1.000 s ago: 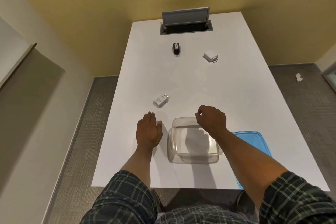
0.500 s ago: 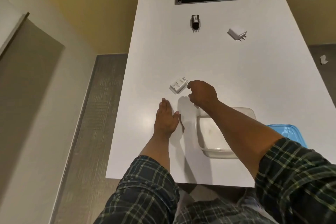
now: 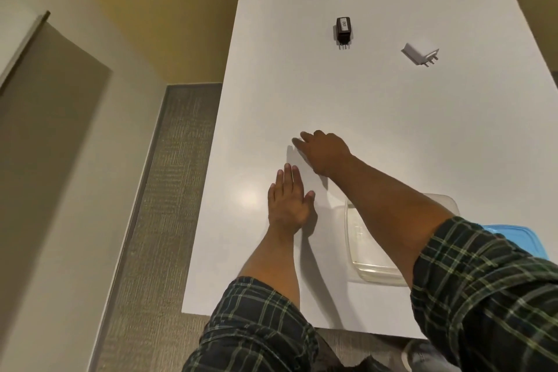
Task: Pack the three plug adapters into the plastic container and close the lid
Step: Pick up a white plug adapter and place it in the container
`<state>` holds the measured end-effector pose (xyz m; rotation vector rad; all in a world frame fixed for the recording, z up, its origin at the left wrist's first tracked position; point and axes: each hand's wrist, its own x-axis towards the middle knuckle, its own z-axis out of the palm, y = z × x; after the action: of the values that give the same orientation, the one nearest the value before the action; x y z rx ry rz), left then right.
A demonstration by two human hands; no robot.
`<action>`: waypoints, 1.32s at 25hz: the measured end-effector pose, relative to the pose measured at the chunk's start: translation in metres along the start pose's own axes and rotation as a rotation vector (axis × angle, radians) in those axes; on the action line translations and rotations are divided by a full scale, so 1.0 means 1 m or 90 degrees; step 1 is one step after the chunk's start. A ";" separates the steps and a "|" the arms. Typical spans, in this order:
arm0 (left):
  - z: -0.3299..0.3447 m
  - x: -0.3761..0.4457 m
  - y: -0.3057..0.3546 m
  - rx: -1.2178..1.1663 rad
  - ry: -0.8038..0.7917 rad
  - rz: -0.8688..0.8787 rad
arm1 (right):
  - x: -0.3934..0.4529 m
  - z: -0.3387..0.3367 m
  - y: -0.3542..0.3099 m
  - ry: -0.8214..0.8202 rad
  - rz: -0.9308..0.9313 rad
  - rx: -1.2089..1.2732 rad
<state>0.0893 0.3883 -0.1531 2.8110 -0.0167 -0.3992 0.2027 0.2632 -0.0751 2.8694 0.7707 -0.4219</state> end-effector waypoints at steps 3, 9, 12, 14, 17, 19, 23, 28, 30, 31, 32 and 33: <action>0.001 -0.003 0.001 -0.002 0.014 -0.002 | 0.007 0.006 0.000 0.033 -0.028 -0.068; -0.001 0.001 -0.003 -0.024 -0.037 -0.016 | -0.003 0.020 0.010 0.149 -0.077 -0.026; -0.002 0.002 -0.002 -0.023 -0.060 -0.016 | -0.012 0.025 0.018 0.231 -0.040 0.143; -0.002 0.004 -0.002 -0.015 -0.071 -0.016 | -0.028 0.014 0.020 0.258 0.072 0.392; -0.002 0.007 0.000 -0.002 -0.081 -0.020 | -0.065 0.003 0.024 0.352 0.125 0.640; -0.003 0.005 0.001 0.009 -0.079 -0.022 | -0.092 0.001 0.025 0.377 0.116 0.668; -0.008 0.005 0.010 0.003 -0.101 -0.038 | -0.133 0.002 0.023 0.461 0.142 0.612; -0.002 -0.019 0.027 0.000 -0.100 -0.014 | -0.177 0.015 0.024 0.508 0.156 0.533; 0.007 -0.041 0.026 0.021 -0.067 0.007 | -0.193 0.023 0.027 0.486 0.129 0.518; 0.011 -0.051 0.025 0.024 -0.055 0.013 | -0.202 0.026 0.028 0.463 0.103 0.500; 0.015 -0.060 0.025 0.027 -0.048 0.015 | -0.210 0.030 0.029 0.439 0.077 0.478; 0.018 -0.066 0.026 0.033 -0.044 0.014 | -0.218 0.033 0.029 0.418 0.056 0.457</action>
<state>0.0215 0.3615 -0.1435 2.8448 -0.0731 -0.4980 0.0288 0.1290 -0.0387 3.7644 0.6522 0.3752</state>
